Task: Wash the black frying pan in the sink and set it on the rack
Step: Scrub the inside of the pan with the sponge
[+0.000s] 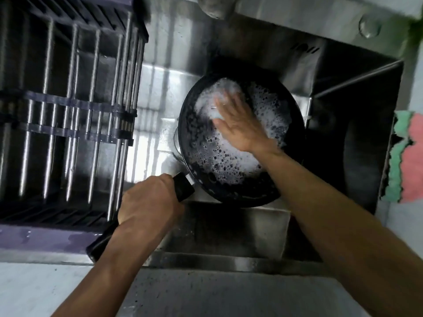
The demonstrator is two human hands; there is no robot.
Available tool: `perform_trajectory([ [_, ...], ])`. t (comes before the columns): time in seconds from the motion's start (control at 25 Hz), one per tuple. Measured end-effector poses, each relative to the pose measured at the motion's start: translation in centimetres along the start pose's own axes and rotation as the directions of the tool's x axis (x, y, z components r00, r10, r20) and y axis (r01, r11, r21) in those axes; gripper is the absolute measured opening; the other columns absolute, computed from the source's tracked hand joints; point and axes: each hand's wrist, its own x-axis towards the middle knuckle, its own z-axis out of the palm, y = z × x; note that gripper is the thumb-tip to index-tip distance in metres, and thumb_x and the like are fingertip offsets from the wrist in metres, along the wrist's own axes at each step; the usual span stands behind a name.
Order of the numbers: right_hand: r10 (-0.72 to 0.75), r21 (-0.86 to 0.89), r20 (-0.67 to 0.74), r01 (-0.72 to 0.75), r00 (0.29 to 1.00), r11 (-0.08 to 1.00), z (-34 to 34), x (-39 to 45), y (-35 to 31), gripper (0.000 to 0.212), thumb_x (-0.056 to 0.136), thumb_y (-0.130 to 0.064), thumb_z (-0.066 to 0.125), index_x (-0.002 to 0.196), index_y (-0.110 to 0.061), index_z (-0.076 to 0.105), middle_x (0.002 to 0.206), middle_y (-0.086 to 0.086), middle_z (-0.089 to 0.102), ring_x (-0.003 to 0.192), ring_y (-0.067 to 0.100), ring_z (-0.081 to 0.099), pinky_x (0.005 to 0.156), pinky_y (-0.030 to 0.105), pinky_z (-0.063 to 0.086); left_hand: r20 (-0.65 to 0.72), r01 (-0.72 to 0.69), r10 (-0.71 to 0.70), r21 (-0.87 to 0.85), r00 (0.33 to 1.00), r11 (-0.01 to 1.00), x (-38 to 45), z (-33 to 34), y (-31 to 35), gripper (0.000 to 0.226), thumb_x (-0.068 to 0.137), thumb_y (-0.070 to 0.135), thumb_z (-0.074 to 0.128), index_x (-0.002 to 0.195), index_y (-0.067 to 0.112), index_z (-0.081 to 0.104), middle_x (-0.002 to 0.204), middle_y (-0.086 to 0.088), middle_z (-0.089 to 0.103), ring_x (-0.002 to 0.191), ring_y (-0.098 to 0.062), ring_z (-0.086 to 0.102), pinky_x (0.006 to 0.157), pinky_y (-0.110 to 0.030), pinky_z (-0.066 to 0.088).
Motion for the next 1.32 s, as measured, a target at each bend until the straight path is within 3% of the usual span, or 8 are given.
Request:
perform_trajectory([
  [0.16, 0.394, -0.145, 0.087, -0.38, 0.915, 0.914, -2.1, -7.7, 4.8, 0.068, 0.102, -0.046, 0.019, 0.156, -0.006, 0.017, 0.166, 0.016, 0.007, 0.151, 0.039, 0.005, 0.122, 0.05, 0.01, 0.034, 0.026, -0.026, -0.004, 0.999, 1.0, 0.0, -0.2, 0.2, 0.026, 0.079, 0.019, 0.061, 0.104, 0.017, 0.058, 0.079, -0.002, 0.053, 0.073, -0.025, 0.054, 0.064, -0.033, 0.044],
  [0.4, 0.273, -0.002, 0.487, -0.312, 0.83, 0.95, 1.4, -14.5, -1.3, 0.062, 0.105, -0.051, 0.01, 0.156, -0.021, 0.027, 0.166, 0.0, 0.012, 0.153, 0.024, 0.007, 0.122, 0.036, 0.008, 0.048, 0.069, -0.068, -0.021, 0.997, 0.997, 0.1, 0.0, 0.1, 0.03, 0.079, 0.019, 0.064, 0.108, 0.017, 0.056, 0.077, -0.001, 0.047, 0.078, -0.025, 0.05, 0.065, -0.033, 0.042],
  [0.68, 0.299, 0.059, 0.413, -0.353, 0.86, 0.934, 0.5, -15.3, -1.6, 0.053, 0.106, -0.049, 0.021, 0.154, -0.027, 0.031, 0.164, -0.004, 0.022, 0.151, 0.023, 0.018, 0.118, 0.034, 0.015, 0.025, 0.039, -0.038, -0.024, 0.999, 0.999, -0.1, 0.3, 0.0, 0.03, 0.08, 0.019, 0.063, 0.109, 0.017, 0.058, 0.073, 0.002, 0.047, 0.075, -0.024, 0.051, 0.063, -0.033, 0.043],
  [0.84, -0.021, 0.618, 0.353, -0.216, 0.935, 0.756, 2.8, -7.5, -5.9, 0.055, 0.103, -0.053, 0.035, 0.153, -0.032, 0.028, 0.156, -0.023, 0.011, 0.151, 0.007, -0.002, 0.124, 0.035, -0.004, 0.003, 0.023, -0.024, 0.011, 1.0, 1.0, 0.4, 0.2, -0.1, 0.029, 0.081, 0.019, 0.061, 0.11, 0.018, 0.058, 0.082, -0.002, 0.055, 0.078, -0.024, 0.056, 0.066, -0.033, 0.045],
  [1.04, 0.326, 0.205, 0.2, -0.364, 0.924, 0.908, -0.7, -6.0, -0.6, 0.055, 0.108, -0.044, 0.024, 0.159, -0.029, 0.011, 0.165, -0.01, -0.011, 0.151, 0.014, -0.015, 0.117, 0.03, -0.012, 0.052, 0.04, -0.039, -0.025, 0.998, 0.999, 0.5, 0.5, -0.1, 0.035, 0.079, 0.022, 0.063, 0.113, 0.018, 0.057, 0.097, -0.005, 0.062, 0.093, -0.03, 0.063, 0.069, -0.035, 0.047],
  [1.12, 0.198, 0.317, 0.379, -0.328, 0.904, 0.89, 0.6, -9.2, -5.5, 0.054, 0.109, -0.041, 0.024, 0.157, -0.019, 0.023, 0.167, -0.009, -0.004, 0.153, 0.015, -0.01, 0.118, 0.032, -0.01, 0.054, 0.045, -0.043, -0.029, 0.998, 0.999, 0.4, 0.3, -0.3, 0.035, 0.079, 0.021, 0.063, 0.112, 0.017, 0.057, 0.089, -0.003, 0.056, 0.092, -0.029, 0.062, 0.067, -0.034, 0.045],
  [1.2, 0.097, 0.445, 0.324, -0.242, 0.941, 0.862, 1.3, -6.7, -7.9, 0.048, 0.11, -0.034, 0.024, 0.152, -0.013, 0.036, 0.167, -0.006, -0.001, 0.152, 0.016, -0.014, 0.122, 0.041, -0.013, 0.059, 0.046, -0.044, -0.024, 0.997, 0.999, 0.4, 0.3, -0.1, 0.036, 0.076, 0.022, 0.064, 0.111, 0.016, 0.056, 0.084, -0.001, 0.051, 0.09, -0.028, 0.06, 0.067, -0.034, 0.045],
  [1.32, 0.302, 0.327, 0.213, -0.36, 0.929, 0.874, -1.3, -3.4, -1.8, 0.05, 0.109, -0.041, 0.022, 0.156, -0.027, 0.028, 0.166, -0.009, -0.006, 0.152, 0.019, -0.017, 0.122, 0.043, -0.014, 0.057, 0.045, -0.043, -0.027, 0.997, 0.999, 0.4, 0.3, 0.0, 0.035, 0.074, 0.021, 0.065, 0.108, 0.016, 0.056, 0.08, 0.0, 0.051, 0.079, -0.025, 0.055, 0.066, -0.033, 0.045],
])
